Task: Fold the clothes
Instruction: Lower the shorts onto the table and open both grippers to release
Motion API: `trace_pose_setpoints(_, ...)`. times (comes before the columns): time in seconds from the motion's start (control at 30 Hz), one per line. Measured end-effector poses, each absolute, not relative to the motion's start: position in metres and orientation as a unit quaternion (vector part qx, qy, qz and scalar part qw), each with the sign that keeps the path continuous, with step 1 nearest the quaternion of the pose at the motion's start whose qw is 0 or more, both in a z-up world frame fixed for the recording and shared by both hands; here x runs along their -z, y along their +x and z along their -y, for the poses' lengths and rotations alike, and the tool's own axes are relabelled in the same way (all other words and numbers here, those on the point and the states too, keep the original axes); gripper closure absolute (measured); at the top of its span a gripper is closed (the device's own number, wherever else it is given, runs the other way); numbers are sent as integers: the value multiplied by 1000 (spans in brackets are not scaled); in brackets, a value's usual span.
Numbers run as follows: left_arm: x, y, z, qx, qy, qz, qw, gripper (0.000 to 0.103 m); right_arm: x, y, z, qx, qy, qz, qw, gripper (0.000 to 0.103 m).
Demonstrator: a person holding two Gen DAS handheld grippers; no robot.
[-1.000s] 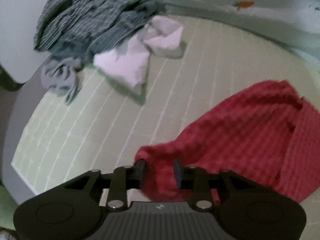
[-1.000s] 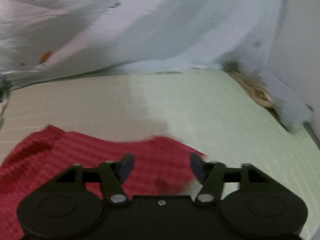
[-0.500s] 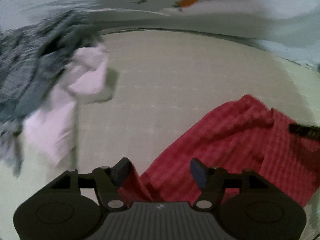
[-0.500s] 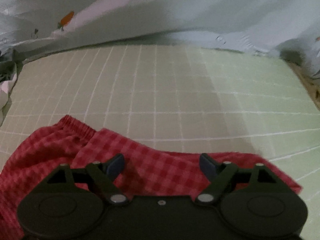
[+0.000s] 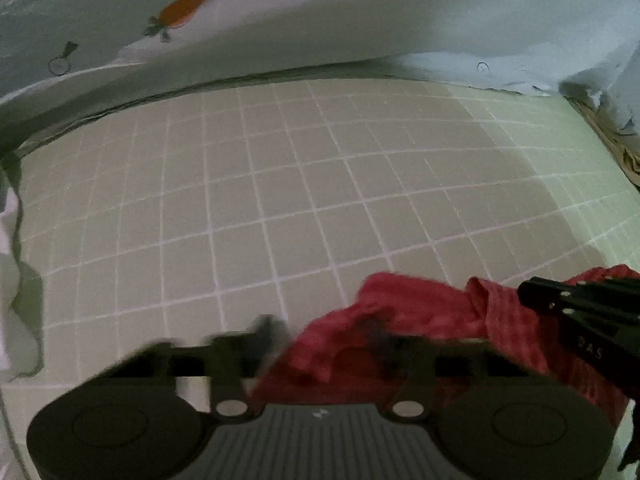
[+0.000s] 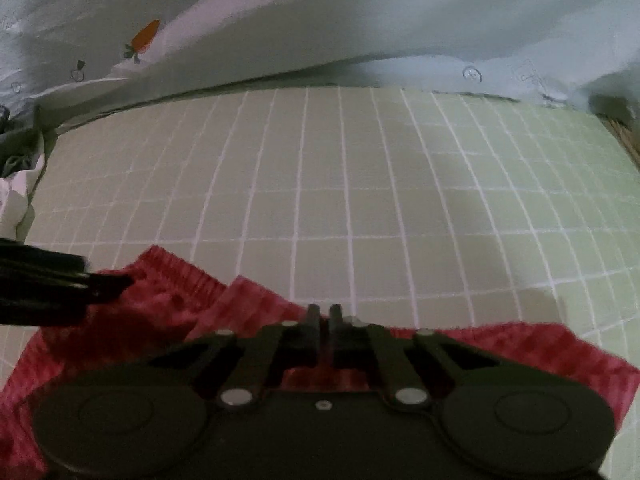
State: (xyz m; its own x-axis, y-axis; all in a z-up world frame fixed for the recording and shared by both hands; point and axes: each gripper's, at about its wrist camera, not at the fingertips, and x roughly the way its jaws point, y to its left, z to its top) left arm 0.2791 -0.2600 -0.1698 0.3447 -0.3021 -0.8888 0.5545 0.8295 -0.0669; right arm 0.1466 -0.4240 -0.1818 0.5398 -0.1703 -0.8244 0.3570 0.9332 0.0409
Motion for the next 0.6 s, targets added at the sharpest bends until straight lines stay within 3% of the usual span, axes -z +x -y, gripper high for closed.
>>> trace_pose_setpoints(0.03,171,282,260,259,121,-509,812,100,180,147,425,149,100,-451,874,102)
trace_pose_setpoints(0.37,149,323,196,101,101,-466,873,101,140,114,441,175,110,-391,897,102)
trace_pose_setpoints(0.5,128,319,160,50,67,-452,888,82,129,86,447,209,109,-382,894,102)
trace_pose_setpoints(0.57,120,299,151,54,61,-443,893,61,127,71,450,225,114,-383,889,102)
trace_pose_setpoints(0.6,115,288,146,56,58,-439,895,57,127,63,451,233,119,-383,886,102)
